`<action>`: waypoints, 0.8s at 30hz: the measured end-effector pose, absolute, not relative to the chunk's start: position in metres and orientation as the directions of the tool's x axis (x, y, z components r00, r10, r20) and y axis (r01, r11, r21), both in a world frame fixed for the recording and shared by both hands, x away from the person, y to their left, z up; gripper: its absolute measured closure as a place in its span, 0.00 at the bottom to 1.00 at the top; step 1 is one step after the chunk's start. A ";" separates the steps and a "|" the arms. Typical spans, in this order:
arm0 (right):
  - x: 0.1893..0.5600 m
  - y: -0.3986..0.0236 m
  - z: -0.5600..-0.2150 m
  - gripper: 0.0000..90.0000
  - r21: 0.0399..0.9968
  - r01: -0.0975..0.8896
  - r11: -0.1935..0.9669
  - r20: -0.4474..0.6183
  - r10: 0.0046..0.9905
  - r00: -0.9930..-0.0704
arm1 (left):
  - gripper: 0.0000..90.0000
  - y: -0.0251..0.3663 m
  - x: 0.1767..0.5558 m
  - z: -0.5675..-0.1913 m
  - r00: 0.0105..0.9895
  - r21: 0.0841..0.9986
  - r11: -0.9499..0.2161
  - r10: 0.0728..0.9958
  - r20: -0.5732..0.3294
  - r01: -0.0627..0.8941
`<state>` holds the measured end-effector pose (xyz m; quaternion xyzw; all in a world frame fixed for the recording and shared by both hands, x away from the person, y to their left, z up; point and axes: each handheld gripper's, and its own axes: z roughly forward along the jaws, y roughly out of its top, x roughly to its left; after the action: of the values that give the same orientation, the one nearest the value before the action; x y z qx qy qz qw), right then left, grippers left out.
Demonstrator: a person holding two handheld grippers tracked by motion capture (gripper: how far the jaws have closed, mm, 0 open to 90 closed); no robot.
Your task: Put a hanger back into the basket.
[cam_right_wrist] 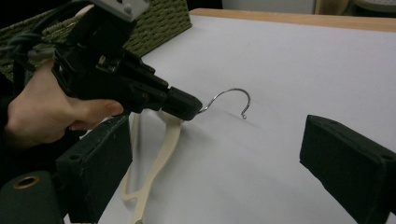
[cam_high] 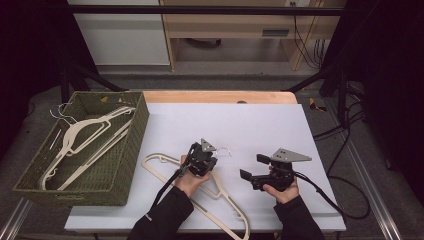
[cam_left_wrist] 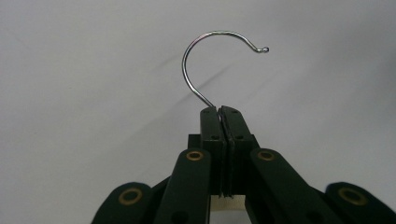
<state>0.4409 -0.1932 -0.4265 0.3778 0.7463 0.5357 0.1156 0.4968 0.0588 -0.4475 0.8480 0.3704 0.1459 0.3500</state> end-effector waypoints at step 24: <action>0.446 -0.150 -0.446 0.22 0.836 0.515 0.190 0.297 0.633 -0.715 | 0.99 0.070 0.479 -0.429 0.686 0.761 -0.449 0.727 0.006 0.469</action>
<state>0.4460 -0.1500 -0.4459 0.3728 0.7693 0.5157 0.0572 0.4792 0.0696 -0.4294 0.8342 0.3585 0.1687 0.3837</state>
